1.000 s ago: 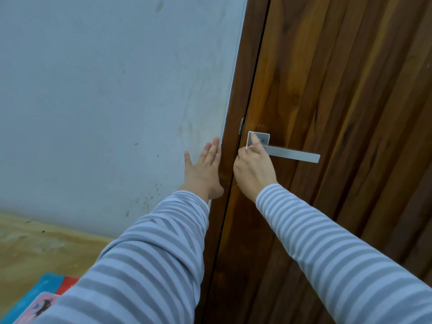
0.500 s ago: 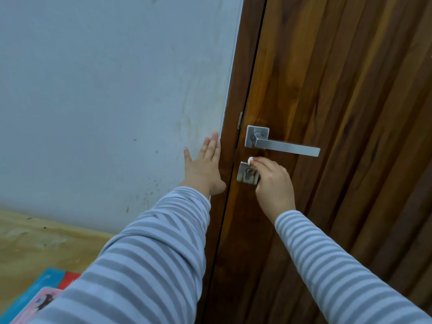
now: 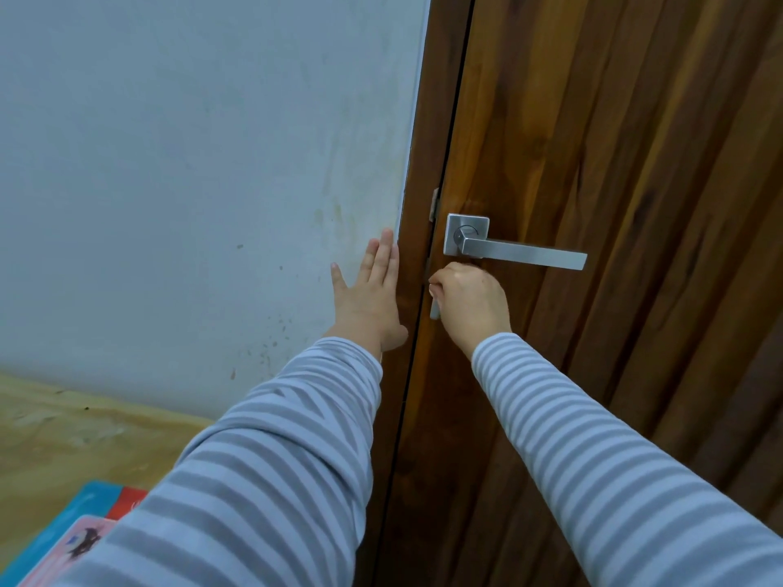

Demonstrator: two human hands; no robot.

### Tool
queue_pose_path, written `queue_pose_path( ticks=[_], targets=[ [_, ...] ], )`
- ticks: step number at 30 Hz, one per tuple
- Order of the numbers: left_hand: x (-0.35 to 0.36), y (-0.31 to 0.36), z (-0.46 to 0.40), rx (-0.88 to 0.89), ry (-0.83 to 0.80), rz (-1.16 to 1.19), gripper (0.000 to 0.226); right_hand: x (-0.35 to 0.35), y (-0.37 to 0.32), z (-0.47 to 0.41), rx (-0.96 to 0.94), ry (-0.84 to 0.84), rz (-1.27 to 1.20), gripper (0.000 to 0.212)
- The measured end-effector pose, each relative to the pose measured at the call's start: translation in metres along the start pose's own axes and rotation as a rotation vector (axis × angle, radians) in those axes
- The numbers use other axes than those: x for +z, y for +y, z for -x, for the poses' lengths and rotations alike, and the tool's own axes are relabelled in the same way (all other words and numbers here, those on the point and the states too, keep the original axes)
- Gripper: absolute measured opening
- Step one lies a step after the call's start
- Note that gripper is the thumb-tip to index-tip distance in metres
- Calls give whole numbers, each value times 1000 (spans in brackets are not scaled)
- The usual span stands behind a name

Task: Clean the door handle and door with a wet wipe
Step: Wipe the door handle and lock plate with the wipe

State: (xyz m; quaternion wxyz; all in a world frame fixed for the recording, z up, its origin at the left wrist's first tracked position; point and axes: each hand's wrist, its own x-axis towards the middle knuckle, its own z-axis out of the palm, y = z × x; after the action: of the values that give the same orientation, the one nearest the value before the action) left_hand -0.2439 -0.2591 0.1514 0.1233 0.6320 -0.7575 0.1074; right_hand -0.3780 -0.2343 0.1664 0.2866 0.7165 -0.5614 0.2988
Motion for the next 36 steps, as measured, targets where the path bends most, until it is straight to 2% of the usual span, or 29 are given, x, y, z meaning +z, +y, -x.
queue_pose_path(
  ticks=[4,10,22,26,30,36],
  targets=[
    [-1,0,0,2,-5,-1,114,-1,-7,-3,116,11,-44,11],
    [-1,0,0,-1,-8,-22,113,-1,-8,-6,205,13,10,15],
    [-1,0,0,-16,0,-25,116,-7,7,-6,432,-9,-197,13],
    [-2,1,0,-18,-14,-24,116,-9,13,-1,454,1,-188,16],
    [-3,2,1,-15,-19,-22,116,-3,21,5,532,21,-327,14],
    [0,3,0,-26,-12,-18,117,4,22,10,852,89,-697,8]
  ],
)
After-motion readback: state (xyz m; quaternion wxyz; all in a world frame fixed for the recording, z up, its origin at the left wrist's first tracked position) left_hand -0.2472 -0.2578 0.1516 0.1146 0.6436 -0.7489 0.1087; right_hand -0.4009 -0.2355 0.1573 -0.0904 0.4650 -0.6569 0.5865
